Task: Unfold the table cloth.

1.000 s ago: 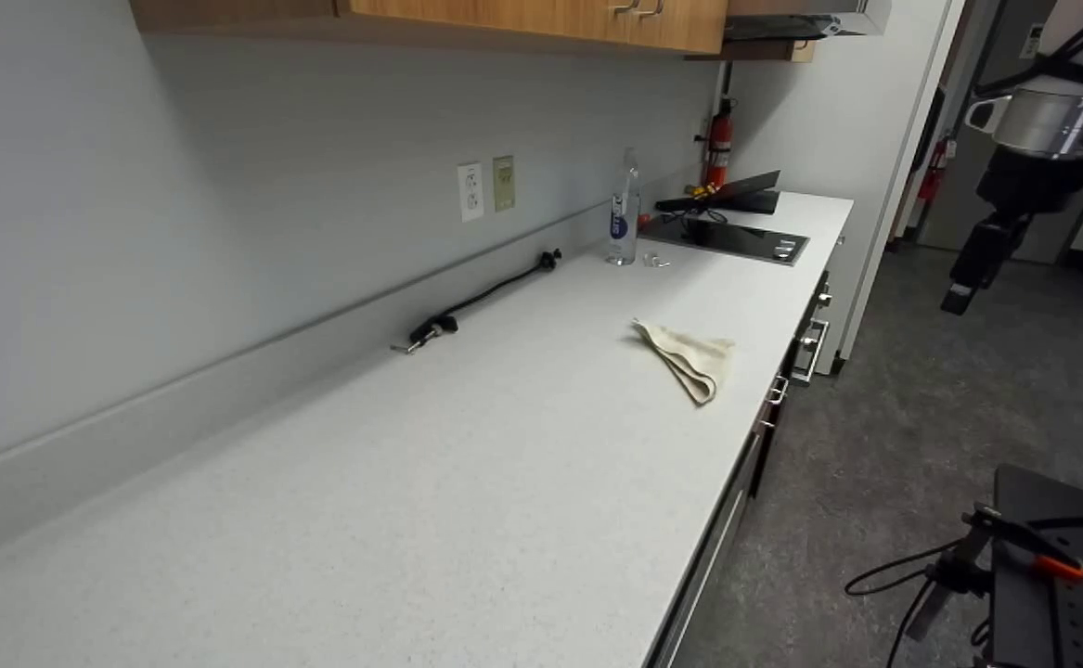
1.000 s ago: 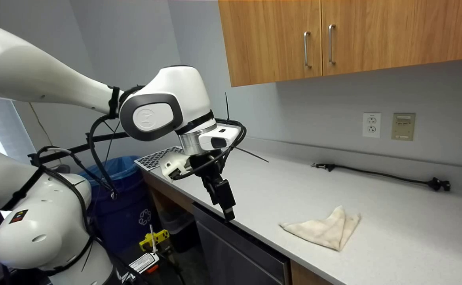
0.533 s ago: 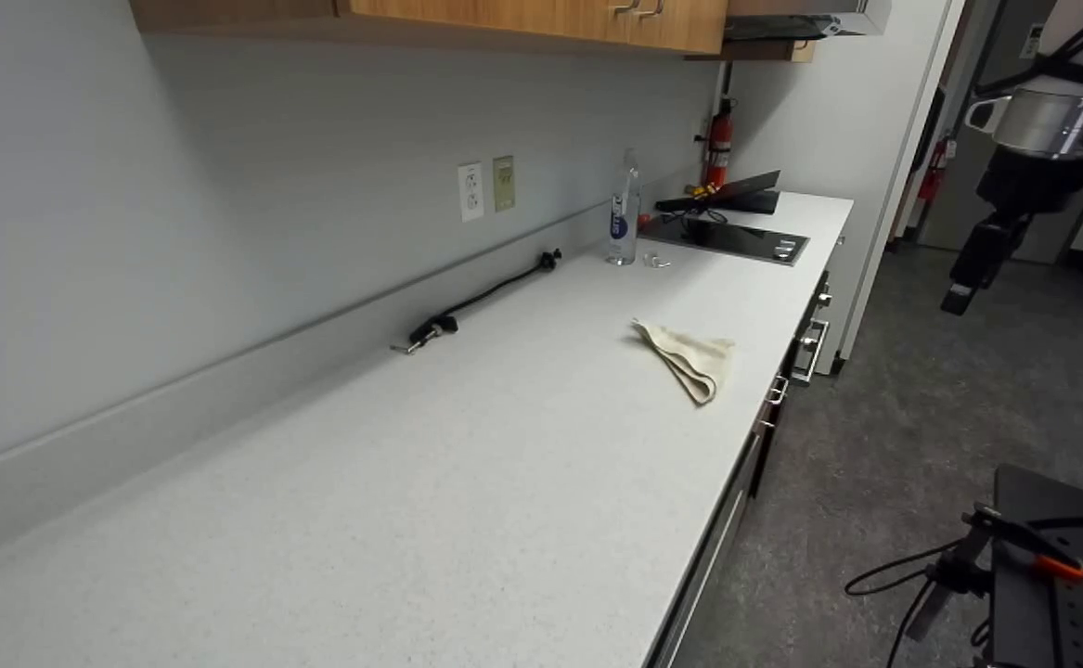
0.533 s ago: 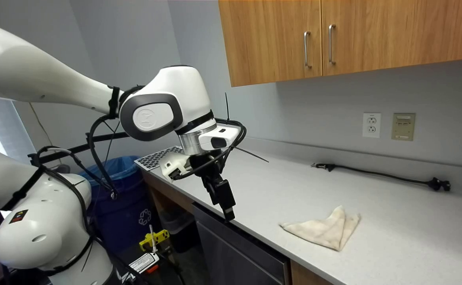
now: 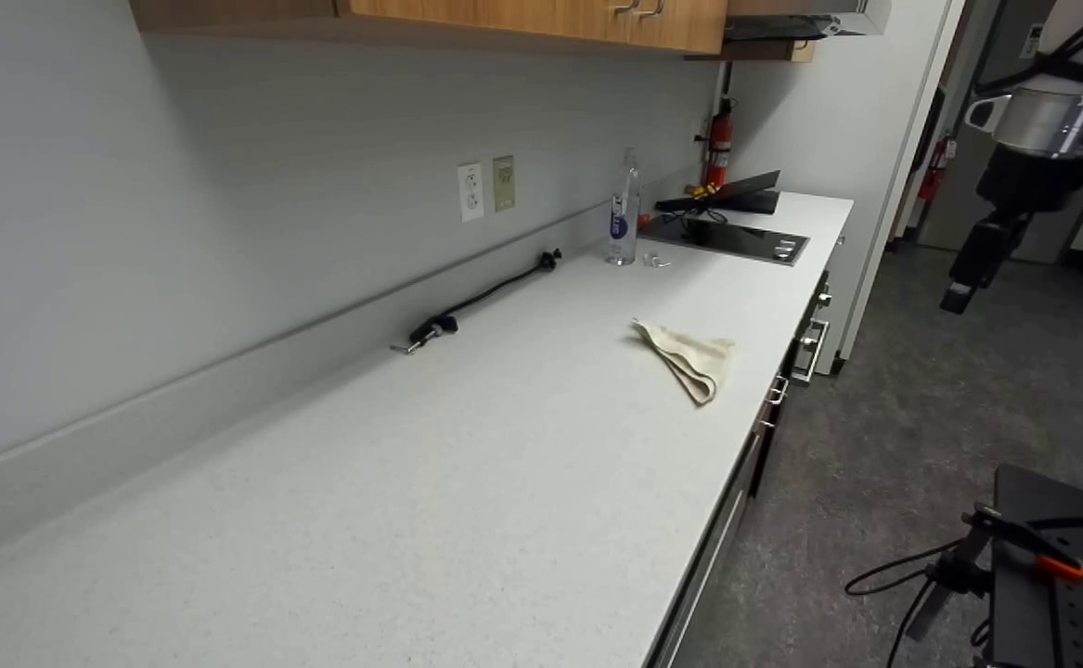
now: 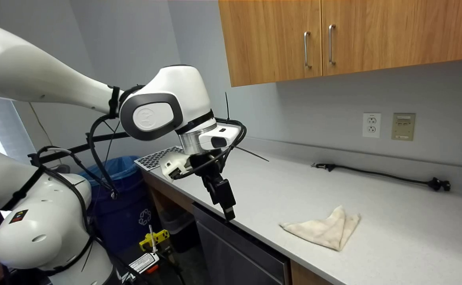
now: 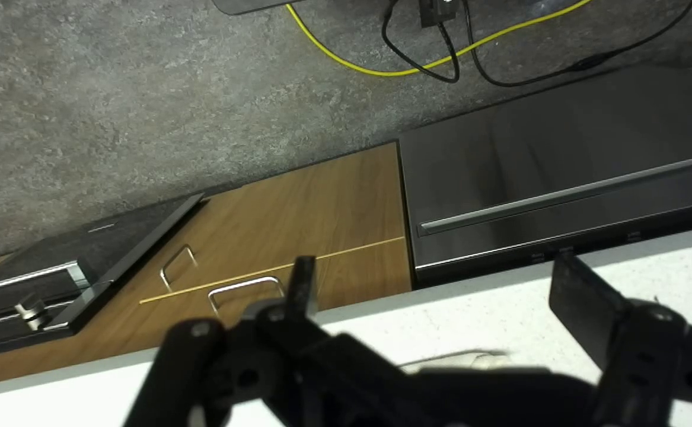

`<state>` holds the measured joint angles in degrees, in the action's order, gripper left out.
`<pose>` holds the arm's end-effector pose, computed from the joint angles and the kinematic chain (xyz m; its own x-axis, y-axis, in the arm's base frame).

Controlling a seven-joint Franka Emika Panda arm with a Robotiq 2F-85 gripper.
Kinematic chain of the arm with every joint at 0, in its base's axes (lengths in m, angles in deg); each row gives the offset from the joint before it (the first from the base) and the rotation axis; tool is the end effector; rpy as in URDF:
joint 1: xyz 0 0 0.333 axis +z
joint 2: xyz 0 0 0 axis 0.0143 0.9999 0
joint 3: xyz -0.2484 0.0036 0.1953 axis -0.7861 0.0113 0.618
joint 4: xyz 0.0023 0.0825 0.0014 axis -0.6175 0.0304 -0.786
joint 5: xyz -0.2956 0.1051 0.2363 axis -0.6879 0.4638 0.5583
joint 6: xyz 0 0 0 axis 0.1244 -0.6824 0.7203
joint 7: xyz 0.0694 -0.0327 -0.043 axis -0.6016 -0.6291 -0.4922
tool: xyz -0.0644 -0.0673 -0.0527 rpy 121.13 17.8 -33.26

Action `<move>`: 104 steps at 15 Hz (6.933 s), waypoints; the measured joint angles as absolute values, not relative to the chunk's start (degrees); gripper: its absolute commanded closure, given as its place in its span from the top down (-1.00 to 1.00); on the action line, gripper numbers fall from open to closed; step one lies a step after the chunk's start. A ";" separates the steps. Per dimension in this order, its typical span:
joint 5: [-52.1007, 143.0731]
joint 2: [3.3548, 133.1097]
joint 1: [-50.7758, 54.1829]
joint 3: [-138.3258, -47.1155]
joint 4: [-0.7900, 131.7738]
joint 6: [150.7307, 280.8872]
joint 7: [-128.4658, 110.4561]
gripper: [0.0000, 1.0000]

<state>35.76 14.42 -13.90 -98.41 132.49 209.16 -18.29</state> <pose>0.3111 -0.1428 0.3999 0.9795 -0.1809 0.0889 -0.1889 -0.9777 0.0920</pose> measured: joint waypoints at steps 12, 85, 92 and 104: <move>36.20 23.41 -11.24 -96.19 128.00 217.15 -17.34 1.00; 21.62 94.40 8.87 -114.27 75.40 227.32 11.11 -1.00; 15.20 93.33 13.26 -116.54 75.48 224.08 14.00 -0.99; -6.32 75.46 17.68 -104.12 84.50 210.58 13.81 -0.99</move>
<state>-6.32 75.46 17.68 -104.12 84.50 210.58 13.81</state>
